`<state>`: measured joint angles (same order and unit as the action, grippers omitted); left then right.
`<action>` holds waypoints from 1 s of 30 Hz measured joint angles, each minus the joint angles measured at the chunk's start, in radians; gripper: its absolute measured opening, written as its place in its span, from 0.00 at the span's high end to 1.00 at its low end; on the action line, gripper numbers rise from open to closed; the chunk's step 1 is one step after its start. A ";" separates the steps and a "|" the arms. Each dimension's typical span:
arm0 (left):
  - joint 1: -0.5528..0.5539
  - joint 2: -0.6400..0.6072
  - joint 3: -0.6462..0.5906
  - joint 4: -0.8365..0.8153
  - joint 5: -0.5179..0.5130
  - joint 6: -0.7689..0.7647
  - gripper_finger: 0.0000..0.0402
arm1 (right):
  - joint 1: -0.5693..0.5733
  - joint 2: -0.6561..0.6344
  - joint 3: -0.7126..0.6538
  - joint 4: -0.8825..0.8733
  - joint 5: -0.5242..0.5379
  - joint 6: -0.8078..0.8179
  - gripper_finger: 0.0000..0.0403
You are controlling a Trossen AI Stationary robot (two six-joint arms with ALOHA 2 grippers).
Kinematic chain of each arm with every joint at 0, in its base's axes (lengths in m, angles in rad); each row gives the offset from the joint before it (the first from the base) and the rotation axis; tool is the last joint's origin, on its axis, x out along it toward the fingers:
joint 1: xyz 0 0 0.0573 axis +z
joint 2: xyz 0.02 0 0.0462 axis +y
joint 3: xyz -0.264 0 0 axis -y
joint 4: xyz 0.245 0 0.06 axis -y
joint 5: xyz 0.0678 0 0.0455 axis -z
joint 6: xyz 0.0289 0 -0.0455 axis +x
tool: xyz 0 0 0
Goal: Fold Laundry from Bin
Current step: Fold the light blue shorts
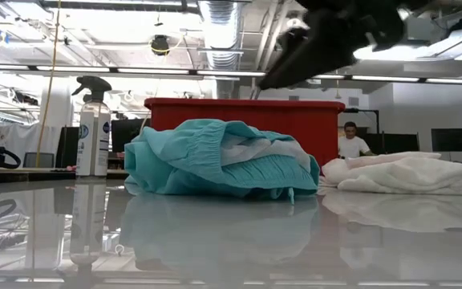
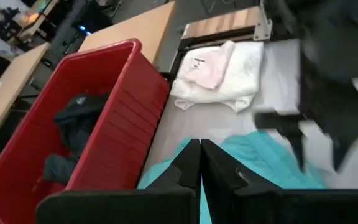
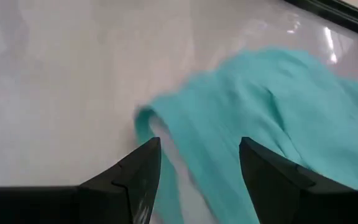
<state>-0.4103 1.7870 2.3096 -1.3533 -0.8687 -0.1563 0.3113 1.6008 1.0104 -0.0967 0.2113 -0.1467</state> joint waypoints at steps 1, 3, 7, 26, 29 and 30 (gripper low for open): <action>0.000 -0.010 0.000 -0.003 0.000 -0.012 1.00 | 0.011 0.037 0.031 -0.005 -0.007 -0.009 0.41; 0.000 -0.031 0.000 -0.004 0.000 -0.042 1.00 | 0.035 0.102 0.086 -0.014 -0.005 -0.034 0.41; -0.020 -0.071 0.000 -0.013 0.011 -0.076 1.00 | 0.050 0.213 0.190 -0.029 0.022 -0.054 0.41; -0.187 -0.092 0.000 -0.201 -0.078 -0.171 1.00 | 0.056 0.388 0.464 -0.491 0.211 -0.094 0.41; -0.188 -0.092 0.000 -0.216 -0.083 -0.178 1.00 | 0.047 0.389 0.474 -0.513 0.210 -0.113 0.41; -0.188 -0.092 0.000 -0.217 -0.083 -0.179 1.00 | 0.042 0.395 0.474 -0.511 0.210 -0.119 0.41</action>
<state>-0.5983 1.6955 2.3096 -1.5702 -0.9516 -0.3352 0.3537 1.9961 1.4845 -0.6077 0.4211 -0.2656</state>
